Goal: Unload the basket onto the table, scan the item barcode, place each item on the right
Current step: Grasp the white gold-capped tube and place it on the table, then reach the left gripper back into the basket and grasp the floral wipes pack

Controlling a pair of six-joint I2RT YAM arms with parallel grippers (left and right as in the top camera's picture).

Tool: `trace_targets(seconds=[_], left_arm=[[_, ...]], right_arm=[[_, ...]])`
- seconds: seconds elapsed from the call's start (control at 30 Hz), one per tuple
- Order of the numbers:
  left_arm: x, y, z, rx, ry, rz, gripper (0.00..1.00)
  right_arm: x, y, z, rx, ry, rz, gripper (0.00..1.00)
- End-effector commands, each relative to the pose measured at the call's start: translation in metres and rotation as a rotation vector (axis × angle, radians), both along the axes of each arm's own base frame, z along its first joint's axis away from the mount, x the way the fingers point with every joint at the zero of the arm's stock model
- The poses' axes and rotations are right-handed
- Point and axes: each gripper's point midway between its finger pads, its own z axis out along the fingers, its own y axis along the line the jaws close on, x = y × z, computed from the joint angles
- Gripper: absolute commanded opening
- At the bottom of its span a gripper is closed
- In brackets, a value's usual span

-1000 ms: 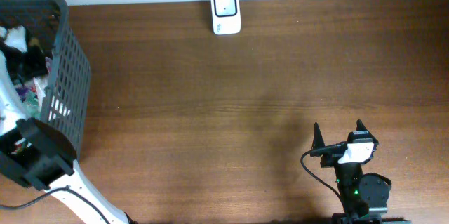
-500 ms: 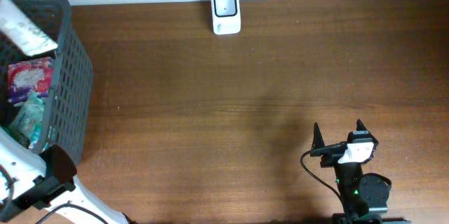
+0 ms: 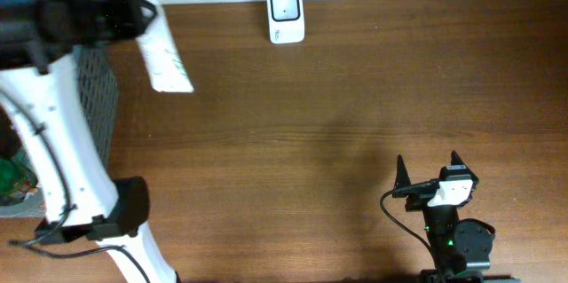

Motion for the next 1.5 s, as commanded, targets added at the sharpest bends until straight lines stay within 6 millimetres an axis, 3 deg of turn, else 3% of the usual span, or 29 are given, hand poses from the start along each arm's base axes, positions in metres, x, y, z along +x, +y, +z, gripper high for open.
trace_targets(seconds=[0.0, 0.1, 0.17, 0.3, 0.4, 0.47, 0.5, 0.67, 0.77, 0.8, 0.9, 0.97, 1.03, 1.07, 1.1, 1.13, 1.17, 1.2, 1.3, 1.47], left_arm=[[-0.009, -0.049, -0.035, 0.082, 0.118, -0.095, 0.00], [-0.007, -0.082, -0.093, 0.188, 0.251, -0.155, 0.00], [-0.006, -0.111, -0.150, 0.163, 0.385, -0.130, 0.00], [-0.008, -0.134, -0.215, 0.147, 0.485, -0.093, 0.00], [-0.007, -0.145, -0.254, 0.151, 0.489, -0.103, 0.00], [-0.005, -0.138, -0.276, 0.176, 0.509, 0.020, 0.00], [-0.005, -0.143, -0.287, 0.176, 0.501, 0.009, 0.01], [0.016, -0.152, -0.310, 0.204, 0.396, -0.008, 0.04], [0.023, -0.156, -0.307, 0.211, 0.353, -0.050, 0.23], [0.023, -0.157, -0.307, 0.208, 0.352, -0.055, 0.40], [0.031, -0.161, -0.288, 0.190, 0.319, -0.058, 0.53], [0.038, -0.164, -0.254, 0.187, 0.267, -0.077, 0.59], [0.044, -0.159, -0.176, 0.155, 0.143, -0.073, 0.63], [0.043, -0.147, -0.140, 0.134, 0.089, -0.048, 0.72], [0.040, -0.136, -0.115, 0.123, 0.051, -0.025, 0.92], [0.035, -0.109, -0.083, 0.133, -0.007, 0.040, 1.00], [0.024, -0.066, -0.054, 0.194, -0.066, 0.161, 0.99], [0.013, -0.030, -0.038, 0.252, -0.089, 0.263, 0.99], [-0.017, 0.034, -0.026, 0.333, -0.055, 0.423, 0.99], [-0.026, 0.109, -0.028, 0.343, -0.007, 0.610, 0.99]], right_arm=[[0.000, 0.003, -0.003, 0.001, 0.004, 0.011, 0.99], [0.000, 0.003, -0.003, 0.001, 0.004, 0.011, 0.99], [0.000, 0.003, -0.003, 0.001, 0.004, 0.011, 0.99], [0.000, 0.003, -0.003, 0.001, 0.004, 0.011, 0.99], [0.000, 0.003, -0.003, 0.001, 0.004, 0.011, 0.99], [0.000, 0.003, -0.003, 0.001, 0.004, 0.011, 0.99], [0.000, 0.003, -0.003, 0.001, 0.004, 0.011, 0.99], [0.000, 0.003, -0.003, 0.001, 0.004, 0.011, 0.99], [0.000, 0.003, -0.003, 0.001, 0.003, 0.011, 0.99], [0.000, 0.003, -0.003, 0.001, 0.003, 0.011, 0.99], [0.000, 0.003, -0.003, 0.001, 0.004, 0.011, 0.99], [0.000, 0.003, -0.003, 0.001, 0.004, 0.011, 0.99], [0.000, 0.003, -0.003, 0.001, 0.004, 0.011, 0.99], [0.000, 0.003, -0.003, 0.001, 0.004, 0.011, 0.99], [0.000, 0.003, -0.003, 0.001, 0.004, 0.011, 0.99], [0.000, 0.003, -0.003, 0.001, 0.004, 0.011, 0.99], [0.000, 0.003, -0.003, 0.001, 0.003, 0.011, 0.99], [0.000, 0.003, -0.003, 0.001, 0.004, 0.011, 0.99], [0.000, 0.003, -0.003, 0.001, 0.004, 0.011, 0.99], [0.000, 0.003, -0.003, 0.001, 0.004, 0.011, 0.99]])
